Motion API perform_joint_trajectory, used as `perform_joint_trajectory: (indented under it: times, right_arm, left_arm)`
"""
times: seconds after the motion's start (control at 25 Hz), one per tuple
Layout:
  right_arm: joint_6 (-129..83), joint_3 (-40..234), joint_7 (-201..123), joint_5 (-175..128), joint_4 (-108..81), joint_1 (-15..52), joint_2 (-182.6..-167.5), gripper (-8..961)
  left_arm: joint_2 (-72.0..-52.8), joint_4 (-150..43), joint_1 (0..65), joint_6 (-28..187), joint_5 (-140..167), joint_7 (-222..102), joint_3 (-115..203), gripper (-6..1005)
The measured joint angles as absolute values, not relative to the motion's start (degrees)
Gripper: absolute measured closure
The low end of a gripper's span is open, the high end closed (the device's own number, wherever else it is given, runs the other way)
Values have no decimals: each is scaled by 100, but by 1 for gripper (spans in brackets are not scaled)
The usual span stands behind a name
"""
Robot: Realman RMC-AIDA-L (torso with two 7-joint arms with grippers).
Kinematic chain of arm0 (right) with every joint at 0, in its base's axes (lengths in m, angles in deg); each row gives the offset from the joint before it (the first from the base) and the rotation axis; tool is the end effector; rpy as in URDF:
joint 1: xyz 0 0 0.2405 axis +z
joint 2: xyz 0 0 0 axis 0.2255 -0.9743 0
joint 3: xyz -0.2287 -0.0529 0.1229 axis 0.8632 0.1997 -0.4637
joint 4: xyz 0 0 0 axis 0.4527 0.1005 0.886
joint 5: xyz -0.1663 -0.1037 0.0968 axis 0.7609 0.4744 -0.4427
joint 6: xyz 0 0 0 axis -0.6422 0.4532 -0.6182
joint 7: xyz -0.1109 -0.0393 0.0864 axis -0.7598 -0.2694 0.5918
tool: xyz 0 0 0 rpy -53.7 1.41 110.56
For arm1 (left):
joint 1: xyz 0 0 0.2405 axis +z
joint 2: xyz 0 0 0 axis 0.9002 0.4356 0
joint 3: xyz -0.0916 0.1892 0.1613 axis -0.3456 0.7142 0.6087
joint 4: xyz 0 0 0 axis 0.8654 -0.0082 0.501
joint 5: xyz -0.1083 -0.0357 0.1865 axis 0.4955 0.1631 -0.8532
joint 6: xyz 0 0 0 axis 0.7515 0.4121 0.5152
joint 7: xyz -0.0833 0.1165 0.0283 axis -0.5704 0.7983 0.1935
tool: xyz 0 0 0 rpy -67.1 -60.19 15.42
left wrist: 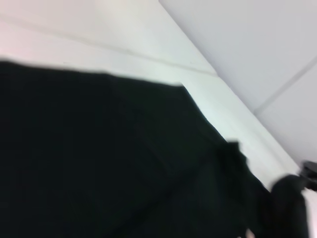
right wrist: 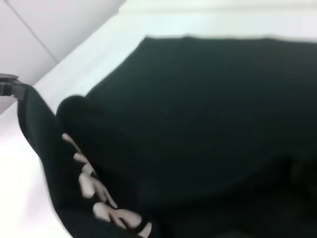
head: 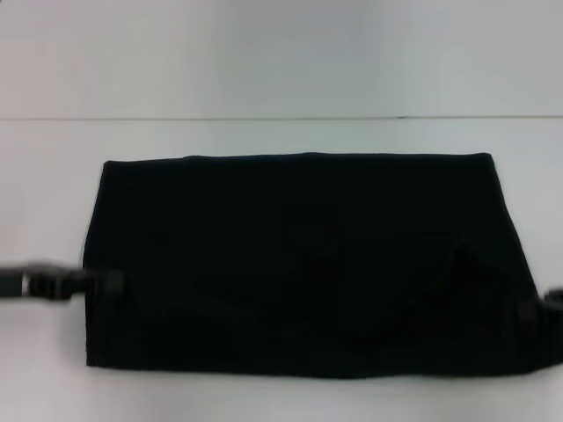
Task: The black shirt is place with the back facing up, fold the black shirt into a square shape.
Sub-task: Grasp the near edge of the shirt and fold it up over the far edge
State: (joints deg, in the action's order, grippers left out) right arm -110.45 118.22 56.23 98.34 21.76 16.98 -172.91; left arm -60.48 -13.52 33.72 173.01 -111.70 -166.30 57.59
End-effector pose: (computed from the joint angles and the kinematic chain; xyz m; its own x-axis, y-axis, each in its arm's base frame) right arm 0.3388 0.3236 0.0615 0.6612 -0.6890 -0.2969 -0.7396 -0.6649 -0.1041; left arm -0.3278 0.3176 0.0674 0.4839 0.7649 0.4251 0.8407 -0.5412 0.0168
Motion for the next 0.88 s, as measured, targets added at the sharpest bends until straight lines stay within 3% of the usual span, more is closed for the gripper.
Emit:
perform_joint_trajectory:
  times: [0.2, 0.4, 0.88]
  right_arm:
    - [-10698, 11472, 5701, 9815, 2176, 1984, -17277, 940]
    - [-9938, 11222, 5872, 9790, 2004, 2156, -17281, 941]
    - [-7851, 11268, 5891, 9580, 1218, 2779, -17447, 940]
  left_arm:
    - [-5896, -1507, 2876, 16425, -11224, -16940, 5890, 993]
    - [-5884, -1601, 2593, 15549, -11228, -17172, 6206, 993]
    - [-5910, -1928, 2164, 14068, -11246, -17328, 6912, 992]
